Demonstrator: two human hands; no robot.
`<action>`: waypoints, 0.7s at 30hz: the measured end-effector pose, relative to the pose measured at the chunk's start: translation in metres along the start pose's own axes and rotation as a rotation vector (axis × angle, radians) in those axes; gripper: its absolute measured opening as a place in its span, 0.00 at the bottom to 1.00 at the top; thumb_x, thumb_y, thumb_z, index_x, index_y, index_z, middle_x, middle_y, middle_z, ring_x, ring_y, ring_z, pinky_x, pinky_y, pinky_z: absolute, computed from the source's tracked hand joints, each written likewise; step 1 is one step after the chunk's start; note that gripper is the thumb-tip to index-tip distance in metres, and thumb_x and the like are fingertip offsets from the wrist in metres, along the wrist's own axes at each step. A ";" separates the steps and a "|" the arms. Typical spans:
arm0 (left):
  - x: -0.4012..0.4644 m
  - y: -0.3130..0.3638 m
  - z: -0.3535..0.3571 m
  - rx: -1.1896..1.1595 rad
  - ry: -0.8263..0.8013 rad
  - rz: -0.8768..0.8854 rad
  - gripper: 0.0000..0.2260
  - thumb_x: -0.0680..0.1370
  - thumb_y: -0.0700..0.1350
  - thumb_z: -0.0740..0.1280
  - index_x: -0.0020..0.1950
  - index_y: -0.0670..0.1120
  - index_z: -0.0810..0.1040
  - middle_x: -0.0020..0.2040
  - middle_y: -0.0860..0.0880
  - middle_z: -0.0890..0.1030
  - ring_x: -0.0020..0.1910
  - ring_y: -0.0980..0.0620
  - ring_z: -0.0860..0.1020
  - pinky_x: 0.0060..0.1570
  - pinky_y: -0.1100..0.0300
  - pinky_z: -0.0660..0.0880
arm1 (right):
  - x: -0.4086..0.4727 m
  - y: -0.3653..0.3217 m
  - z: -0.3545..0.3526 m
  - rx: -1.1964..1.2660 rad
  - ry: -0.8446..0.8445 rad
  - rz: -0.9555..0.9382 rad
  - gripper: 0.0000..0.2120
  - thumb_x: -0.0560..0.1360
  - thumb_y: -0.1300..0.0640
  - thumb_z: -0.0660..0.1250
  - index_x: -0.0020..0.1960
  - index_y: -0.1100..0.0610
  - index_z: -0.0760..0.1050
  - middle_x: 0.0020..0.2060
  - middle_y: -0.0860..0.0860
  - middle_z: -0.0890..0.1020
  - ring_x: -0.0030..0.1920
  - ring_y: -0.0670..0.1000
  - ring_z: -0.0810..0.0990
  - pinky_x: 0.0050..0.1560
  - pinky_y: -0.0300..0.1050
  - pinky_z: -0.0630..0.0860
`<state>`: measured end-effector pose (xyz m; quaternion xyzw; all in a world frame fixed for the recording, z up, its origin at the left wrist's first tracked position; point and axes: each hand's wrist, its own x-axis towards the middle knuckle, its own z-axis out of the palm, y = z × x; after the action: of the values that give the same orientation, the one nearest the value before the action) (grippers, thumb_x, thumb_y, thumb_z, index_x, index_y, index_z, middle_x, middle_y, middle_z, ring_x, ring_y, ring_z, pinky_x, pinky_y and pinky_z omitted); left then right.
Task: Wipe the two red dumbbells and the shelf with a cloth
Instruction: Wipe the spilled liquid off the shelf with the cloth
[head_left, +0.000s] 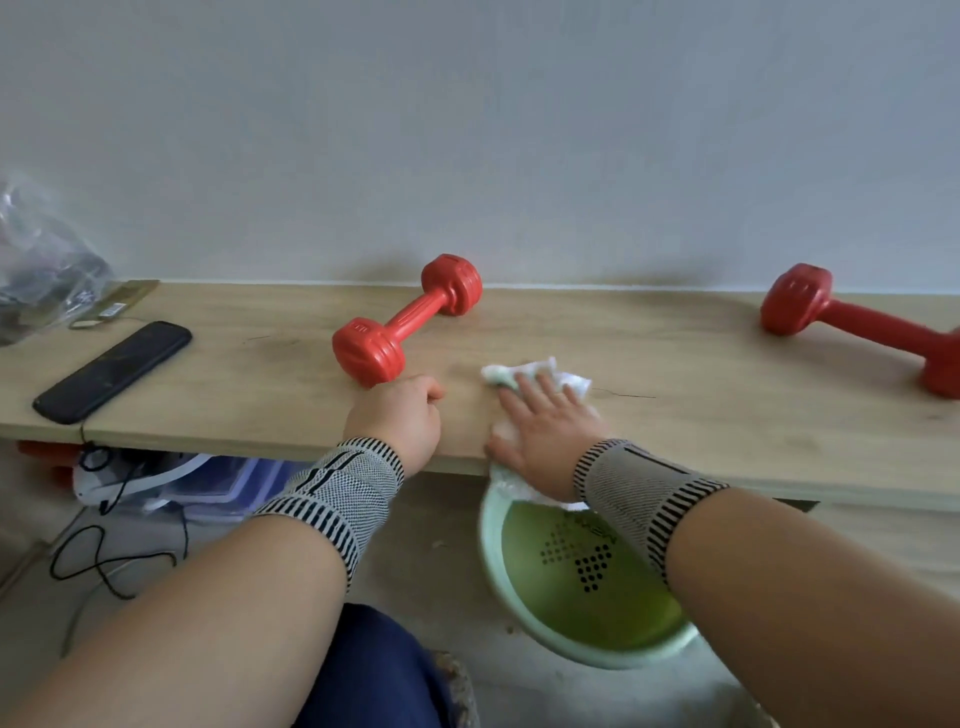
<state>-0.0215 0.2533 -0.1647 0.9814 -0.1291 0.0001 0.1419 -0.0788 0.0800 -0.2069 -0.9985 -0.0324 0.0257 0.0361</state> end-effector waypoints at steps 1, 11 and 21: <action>-0.001 0.010 0.003 -0.006 -0.003 0.032 0.14 0.79 0.44 0.60 0.62 0.54 0.78 0.61 0.53 0.81 0.58 0.49 0.79 0.56 0.60 0.72 | -0.007 0.018 0.000 0.004 -0.011 0.087 0.38 0.74 0.32 0.42 0.77 0.52 0.43 0.77 0.54 0.46 0.76 0.57 0.42 0.74 0.58 0.45; 0.014 0.061 0.009 0.036 -0.002 0.249 0.18 0.78 0.46 0.63 0.68 0.50 0.74 0.67 0.51 0.74 0.66 0.51 0.72 0.65 0.55 0.68 | -0.048 0.063 -0.014 0.042 -0.069 0.703 0.45 0.69 0.26 0.38 0.77 0.53 0.42 0.76 0.57 0.44 0.74 0.66 0.40 0.70 0.67 0.48; 0.074 0.034 -0.035 0.427 0.013 -0.172 0.26 0.75 0.52 0.64 0.71 0.47 0.65 0.67 0.44 0.70 0.70 0.41 0.63 0.66 0.34 0.59 | -0.015 0.027 -0.032 0.393 0.269 0.196 0.07 0.75 0.59 0.62 0.51 0.53 0.75 0.48 0.50 0.78 0.49 0.53 0.76 0.48 0.45 0.74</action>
<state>0.0430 0.2125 -0.1183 0.9965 -0.0409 0.0217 -0.0690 -0.0906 0.0502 -0.1758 -0.9651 0.0754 -0.0982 0.2308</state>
